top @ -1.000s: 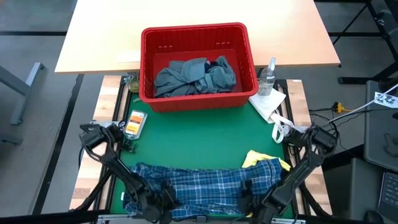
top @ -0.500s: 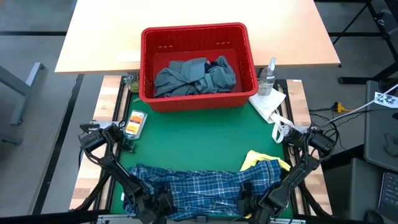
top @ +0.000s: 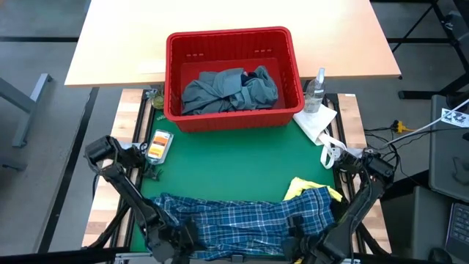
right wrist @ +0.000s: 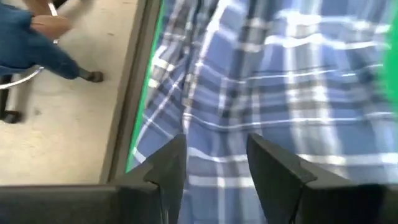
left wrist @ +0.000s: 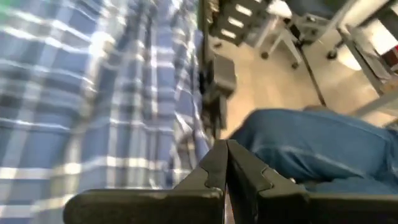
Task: Fold Laundry from Bin
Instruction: Fold the blue shirt
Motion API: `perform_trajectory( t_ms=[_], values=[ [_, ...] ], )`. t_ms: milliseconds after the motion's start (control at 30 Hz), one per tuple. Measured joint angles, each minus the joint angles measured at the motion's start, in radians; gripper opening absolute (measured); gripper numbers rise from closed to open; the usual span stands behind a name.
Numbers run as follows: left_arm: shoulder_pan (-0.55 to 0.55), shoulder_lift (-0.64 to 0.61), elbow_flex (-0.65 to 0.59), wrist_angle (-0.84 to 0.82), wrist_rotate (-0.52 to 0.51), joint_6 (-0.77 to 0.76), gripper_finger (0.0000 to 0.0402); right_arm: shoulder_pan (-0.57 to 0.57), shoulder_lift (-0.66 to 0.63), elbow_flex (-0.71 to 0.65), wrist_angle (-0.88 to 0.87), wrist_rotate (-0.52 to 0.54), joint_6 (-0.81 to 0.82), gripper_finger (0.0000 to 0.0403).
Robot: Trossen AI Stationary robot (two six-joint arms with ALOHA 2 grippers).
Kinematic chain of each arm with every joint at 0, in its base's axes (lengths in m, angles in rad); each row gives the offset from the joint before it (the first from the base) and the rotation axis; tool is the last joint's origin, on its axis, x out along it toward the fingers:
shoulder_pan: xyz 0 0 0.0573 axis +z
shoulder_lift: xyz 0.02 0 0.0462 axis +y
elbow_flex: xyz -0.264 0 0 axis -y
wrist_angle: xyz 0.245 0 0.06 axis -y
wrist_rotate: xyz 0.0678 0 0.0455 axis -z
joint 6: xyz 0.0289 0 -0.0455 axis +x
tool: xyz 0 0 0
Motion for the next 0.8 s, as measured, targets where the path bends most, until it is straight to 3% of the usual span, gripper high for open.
perform_trajectory(
  t_ms=[167,367,600,800],
  values=[
    [0.000,-0.059,0.000,-0.139,-0.093,-0.006,0.0001,0.000,0.000,0.075,-0.133,0.085,0.003,0.0170],
    [0.001,-0.065,0.001,-0.351,-0.156,-0.131,0.0001,0.000,0.000,0.041,-0.209,0.119,0.078,0.0170],
    [-0.001,-0.062,0.000,-0.726,-0.140,-0.428,0.0000,-0.001,0.000,-0.088,-0.229,0.002,0.186,0.0170],
    [-0.001,-0.033,-0.058,-0.776,-0.055,-0.512,0.0000,-0.001,-0.001,-0.225,-0.152,-0.064,0.261,0.0170]
  ],
)
